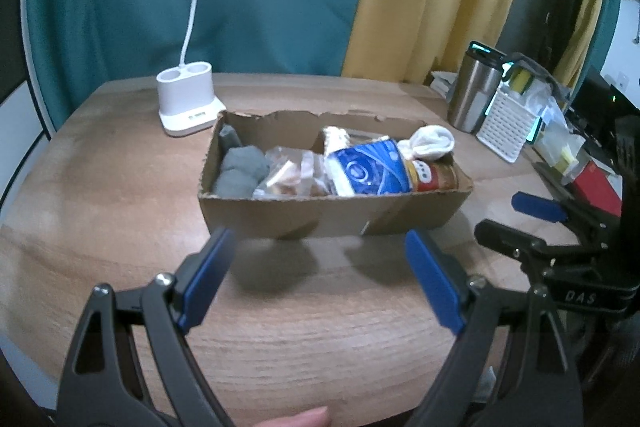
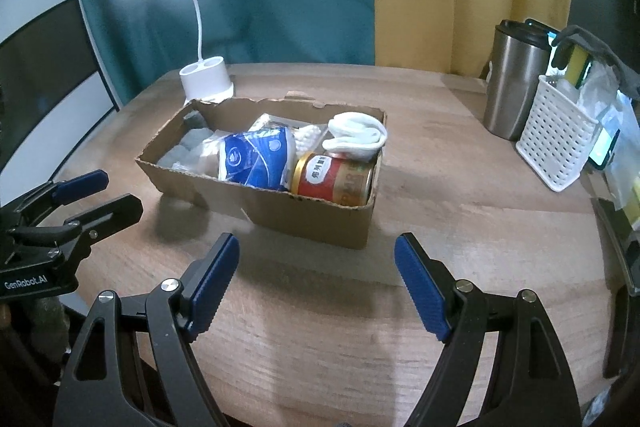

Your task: Organize objects

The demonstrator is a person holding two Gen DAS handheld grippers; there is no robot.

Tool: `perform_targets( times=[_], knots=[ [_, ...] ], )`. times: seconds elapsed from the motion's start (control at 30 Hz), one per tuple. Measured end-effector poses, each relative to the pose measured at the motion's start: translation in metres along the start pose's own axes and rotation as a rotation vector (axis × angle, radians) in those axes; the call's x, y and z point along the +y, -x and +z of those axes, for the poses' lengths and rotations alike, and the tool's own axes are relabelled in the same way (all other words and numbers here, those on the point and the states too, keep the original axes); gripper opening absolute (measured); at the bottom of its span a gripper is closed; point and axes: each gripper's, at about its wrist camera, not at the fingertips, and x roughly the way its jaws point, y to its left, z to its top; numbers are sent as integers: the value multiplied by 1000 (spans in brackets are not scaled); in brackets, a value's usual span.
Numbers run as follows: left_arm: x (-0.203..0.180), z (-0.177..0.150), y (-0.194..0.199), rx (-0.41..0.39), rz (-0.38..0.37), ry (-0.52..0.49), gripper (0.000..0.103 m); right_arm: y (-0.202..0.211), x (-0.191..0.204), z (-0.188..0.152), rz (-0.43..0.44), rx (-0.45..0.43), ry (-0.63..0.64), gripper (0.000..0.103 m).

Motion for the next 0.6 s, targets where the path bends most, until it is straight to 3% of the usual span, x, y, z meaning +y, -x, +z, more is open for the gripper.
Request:
perform_targets(
  times=[0.6],
  knots=[
    [0, 0, 1, 2, -11, -9, 88, 4, -1, 0, -10, -14, -15, 83]
  ],
)
